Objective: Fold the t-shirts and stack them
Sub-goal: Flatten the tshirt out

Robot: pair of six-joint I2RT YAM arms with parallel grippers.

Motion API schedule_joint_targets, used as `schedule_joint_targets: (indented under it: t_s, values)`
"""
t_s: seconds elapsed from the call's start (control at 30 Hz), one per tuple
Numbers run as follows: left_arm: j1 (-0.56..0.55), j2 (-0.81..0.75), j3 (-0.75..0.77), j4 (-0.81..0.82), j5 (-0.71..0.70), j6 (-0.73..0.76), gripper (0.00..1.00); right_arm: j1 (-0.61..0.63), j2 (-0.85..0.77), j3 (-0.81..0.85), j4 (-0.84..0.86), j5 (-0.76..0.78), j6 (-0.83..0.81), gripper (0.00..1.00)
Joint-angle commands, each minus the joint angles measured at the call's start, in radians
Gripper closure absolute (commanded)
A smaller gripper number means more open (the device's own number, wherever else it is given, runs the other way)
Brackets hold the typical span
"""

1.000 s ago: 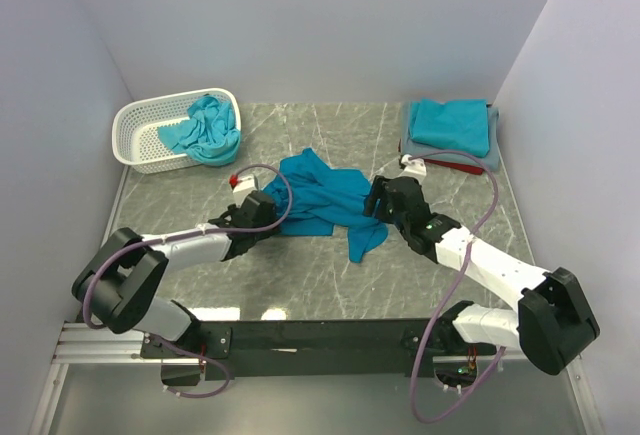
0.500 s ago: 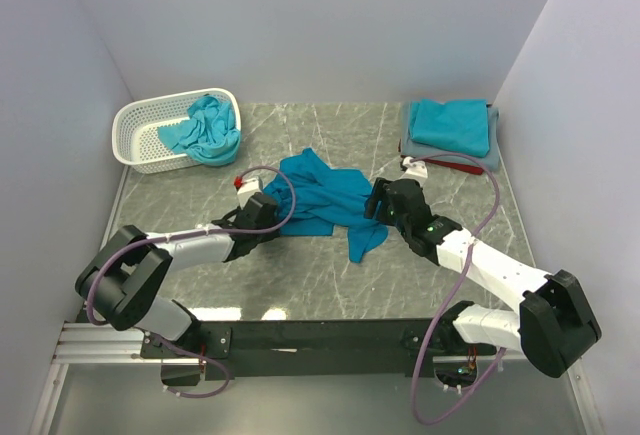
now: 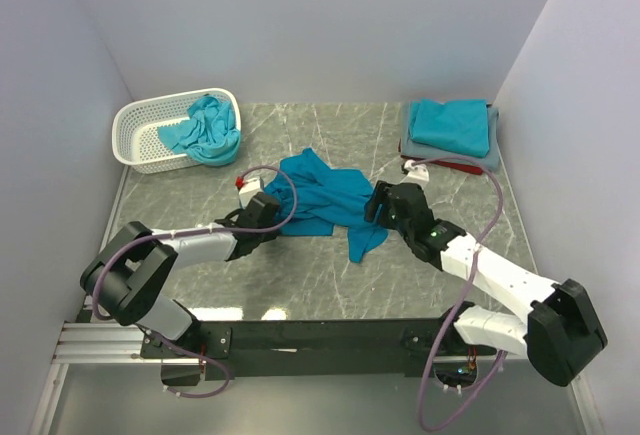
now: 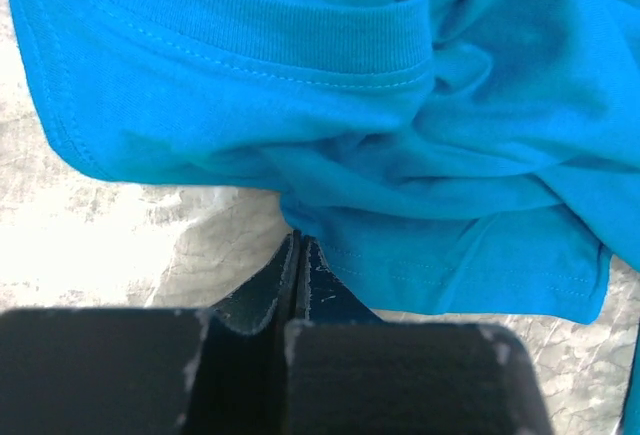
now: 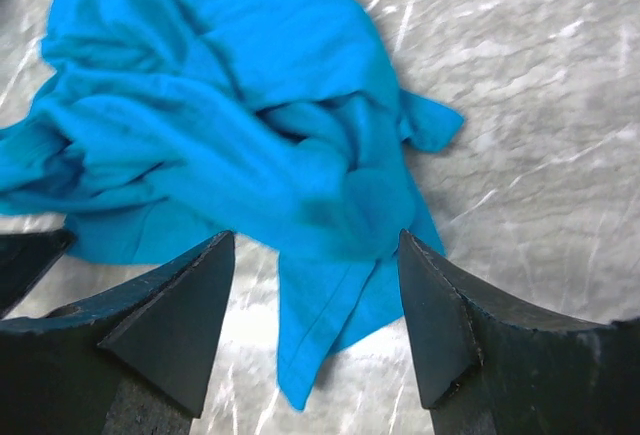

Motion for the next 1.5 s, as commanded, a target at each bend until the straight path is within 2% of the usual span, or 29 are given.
schedule_joint_targets:
  t_s: [0.0,0.17,0.4,0.63,0.87,1.03,1.4,1.47]
  values:
    - [-0.006,-0.02,0.035,-0.098,-0.017,0.011,1.0,0.039,-0.06,-0.018,-0.023,0.015,0.018,0.28]
    - [0.006,-0.155,0.17,-0.162,-0.15,0.081,1.0,0.103,-0.1,-0.044,-0.083,0.058,0.061,0.28]
    - [0.089,-0.287,0.307,-0.187,-0.239,0.168,1.0,0.183,-0.068,-0.098,-0.129,0.075,0.137,0.31]
    - [0.222,-0.363,0.256,-0.173,-0.169,0.198,1.0,0.217,-0.034,-0.116,-0.141,0.104,0.211,0.34]
    - [0.336,-0.384,0.236,-0.182,-0.195,0.201,1.0,0.26,0.002,-0.116,-0.127,0.058,0.236,0.4]
    - [0.36,-0.398,0.213,-0.169,-0.16,0.201,1.0,0.283,0.052,-0.135,-0.047,0.001,0.262,0.44]
    - [0.368,-0.387,0.209,-0.164,-0.143,0.2,1.0,0.309,0.115,-0.132,-0.047,0.009,0.291,0.52]
    - [0.366,-0.384,0.207,-0.164,-0.141,0.2,1.0,0.309,0.117,-0.127,-0.044,0.008,0.288,0.56]
